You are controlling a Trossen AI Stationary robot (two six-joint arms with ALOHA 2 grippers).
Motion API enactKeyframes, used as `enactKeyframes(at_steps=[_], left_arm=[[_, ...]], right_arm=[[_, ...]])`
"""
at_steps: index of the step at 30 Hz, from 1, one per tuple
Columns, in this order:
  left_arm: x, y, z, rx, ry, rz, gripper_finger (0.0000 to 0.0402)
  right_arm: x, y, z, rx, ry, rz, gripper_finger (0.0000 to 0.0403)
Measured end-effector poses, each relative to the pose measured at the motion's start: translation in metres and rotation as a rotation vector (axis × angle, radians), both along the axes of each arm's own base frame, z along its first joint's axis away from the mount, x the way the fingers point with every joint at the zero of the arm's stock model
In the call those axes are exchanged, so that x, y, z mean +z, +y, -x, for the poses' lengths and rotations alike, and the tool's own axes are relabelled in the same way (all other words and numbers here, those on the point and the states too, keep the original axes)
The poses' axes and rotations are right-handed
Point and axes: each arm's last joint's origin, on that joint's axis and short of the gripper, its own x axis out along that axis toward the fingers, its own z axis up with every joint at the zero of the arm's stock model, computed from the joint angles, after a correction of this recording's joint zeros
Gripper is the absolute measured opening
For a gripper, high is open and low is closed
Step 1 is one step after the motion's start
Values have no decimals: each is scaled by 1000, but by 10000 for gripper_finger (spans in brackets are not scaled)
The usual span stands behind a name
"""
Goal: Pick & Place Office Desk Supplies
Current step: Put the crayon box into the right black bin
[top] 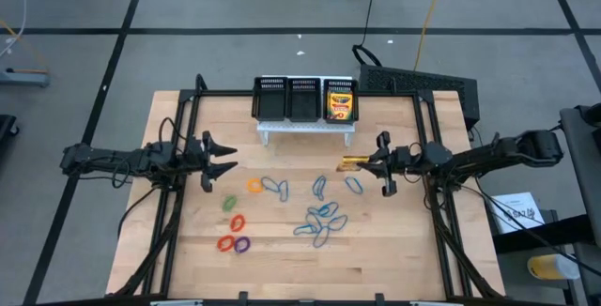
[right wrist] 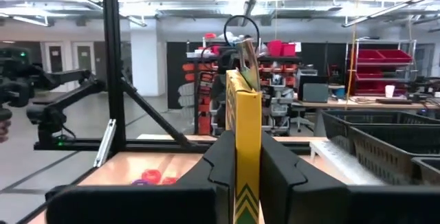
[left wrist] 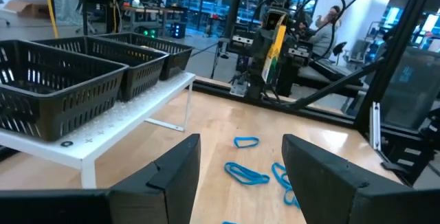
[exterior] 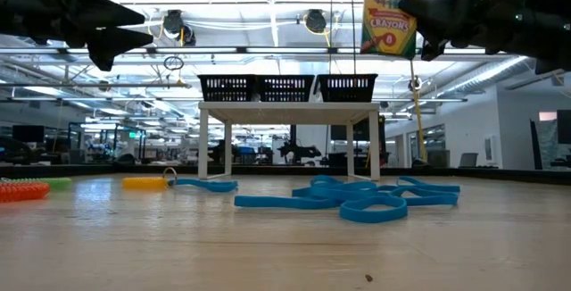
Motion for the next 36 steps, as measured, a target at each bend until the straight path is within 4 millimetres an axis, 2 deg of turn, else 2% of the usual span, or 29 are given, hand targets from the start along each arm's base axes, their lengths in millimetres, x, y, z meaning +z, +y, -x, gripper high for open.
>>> enactKeyframes(at_steps=[10, 36], left_arm=[[0, 0, 0, 0, 1, -6, 216], [0, 0, 0, 1, 1, -7, 216]], right_arm=[[6, 2, 5, 70, -30, 2, 24], [12, 2, 13, 63, -45, 29, 25]])
